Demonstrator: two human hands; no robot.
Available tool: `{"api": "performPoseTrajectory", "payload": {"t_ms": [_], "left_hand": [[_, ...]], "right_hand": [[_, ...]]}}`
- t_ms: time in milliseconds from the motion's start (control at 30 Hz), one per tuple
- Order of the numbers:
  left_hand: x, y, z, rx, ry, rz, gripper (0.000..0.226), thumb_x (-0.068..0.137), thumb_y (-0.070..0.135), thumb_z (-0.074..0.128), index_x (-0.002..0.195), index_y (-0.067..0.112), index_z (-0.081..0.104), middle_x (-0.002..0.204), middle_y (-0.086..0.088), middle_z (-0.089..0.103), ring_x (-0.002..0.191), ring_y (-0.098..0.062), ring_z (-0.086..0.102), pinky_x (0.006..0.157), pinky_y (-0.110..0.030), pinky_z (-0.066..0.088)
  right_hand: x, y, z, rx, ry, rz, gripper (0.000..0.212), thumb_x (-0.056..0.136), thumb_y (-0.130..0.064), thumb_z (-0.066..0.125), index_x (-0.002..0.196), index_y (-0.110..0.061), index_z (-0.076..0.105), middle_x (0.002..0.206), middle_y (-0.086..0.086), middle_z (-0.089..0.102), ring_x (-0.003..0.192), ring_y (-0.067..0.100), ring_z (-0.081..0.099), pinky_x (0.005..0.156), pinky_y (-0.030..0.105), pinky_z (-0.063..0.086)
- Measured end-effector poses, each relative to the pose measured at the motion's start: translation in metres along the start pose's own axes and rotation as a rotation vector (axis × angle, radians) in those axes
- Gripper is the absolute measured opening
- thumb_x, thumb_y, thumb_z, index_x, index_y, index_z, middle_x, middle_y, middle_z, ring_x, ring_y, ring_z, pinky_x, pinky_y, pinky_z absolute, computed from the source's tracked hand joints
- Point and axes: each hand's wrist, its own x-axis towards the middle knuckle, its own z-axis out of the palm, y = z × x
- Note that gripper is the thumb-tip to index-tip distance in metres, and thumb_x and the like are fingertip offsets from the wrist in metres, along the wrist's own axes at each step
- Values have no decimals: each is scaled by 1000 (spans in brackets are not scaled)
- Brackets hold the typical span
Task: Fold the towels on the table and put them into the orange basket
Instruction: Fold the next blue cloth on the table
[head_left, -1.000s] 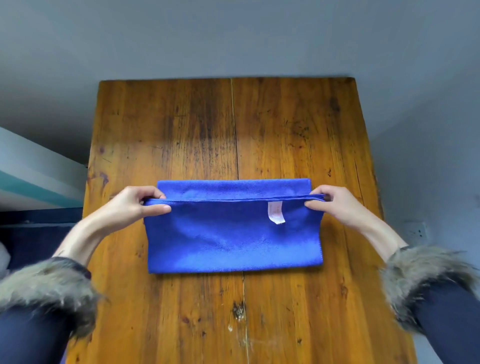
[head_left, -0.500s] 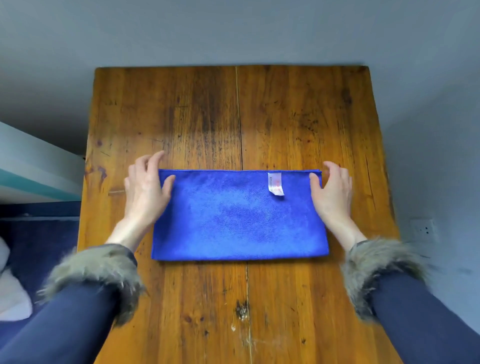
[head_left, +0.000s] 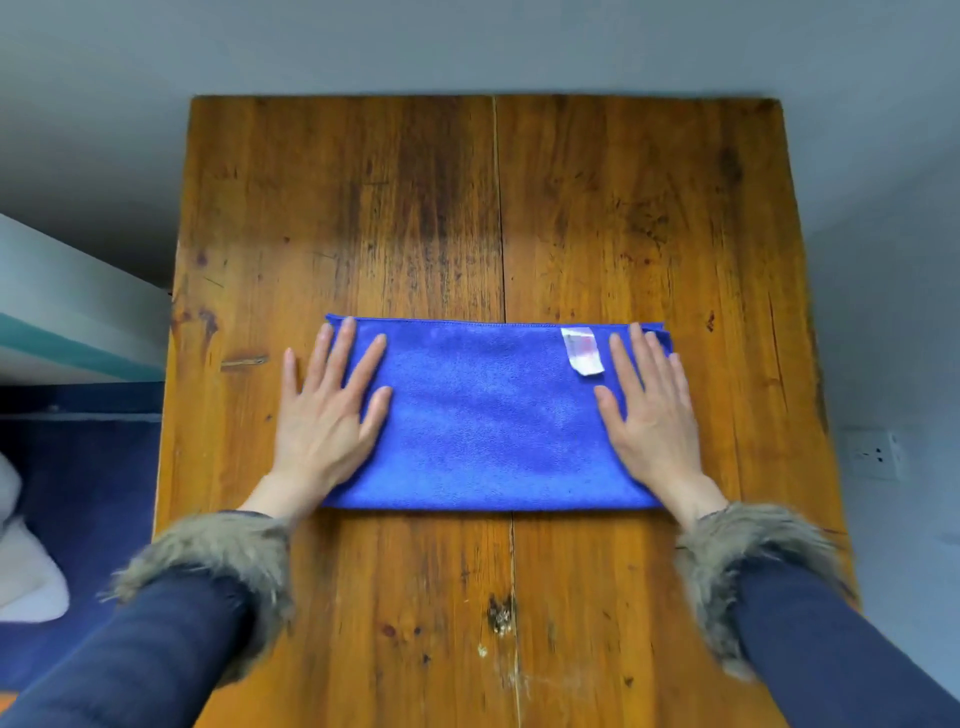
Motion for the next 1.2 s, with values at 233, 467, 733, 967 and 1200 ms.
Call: {"api": "performPoseTrajectory", "payload": {"t_ms": [233, 467, 733, 967, 1200], "left_hand": [[-40, -5, -15, -341, 204, -444, 35, 91, 27, 55, 117, 3, 52, 109, -20, 55, 102, -37, 47, 86, -46, 37], [-17, 14, -15, -538, 9, -790, 40, 82, 35, 67, 106, 4, 58, 113, -19, 56, 112, -38, 46, 93, -41, 34], [-13, 17, -43, -629, -77, -804, 21, 82, 28, 67, 93, 13, 56, 102, -9, 63, 102, -31, 55, 80, -34, 40], [-24, 15, -75, -1275, -207, -926, 30, 85, 6, 64, 114, 5, 56, 97, -9, 66, 75, -15, 62, 60, -28, 48], [-16, 66, -121, -1297, -79, -698, 30, 83, 1, 62, 112, 9, 59, 81, -3, 62, 71, -16, 60, 61, -31, 44]], "right_hand": [[-35, -36, -1, 61, 108, -2, 61, 92, -42, 34, 146, -16, 24, 155, 6, 21, 144, 21, 14, 116, 49, 2], [-34, -72, 5, 135, 227, 60, 67, 89, -44, 42, 144, -13, 22, 153, 9, 26, 143, 23, 16, 115, 53, 8], [-4, -74, -10, 31, 172, 19, 53, 91, -38, 35, 133, -8, 47, 143, 10, 44, 137, 27, 32, 113, 55, 11], [-28, -62, 18, -111, 23, 45, 58, 92, -42, 29, 144, -16, 32, 153, 3, 27, 141, 22, 19, 114, 52, 9], [-32, -55, -4, 200, -60, -18, 67, 88, -51, 17, 147, -21, 25, 156, -3, 16, 145, 14, 8, 116, 38, -6]]}}
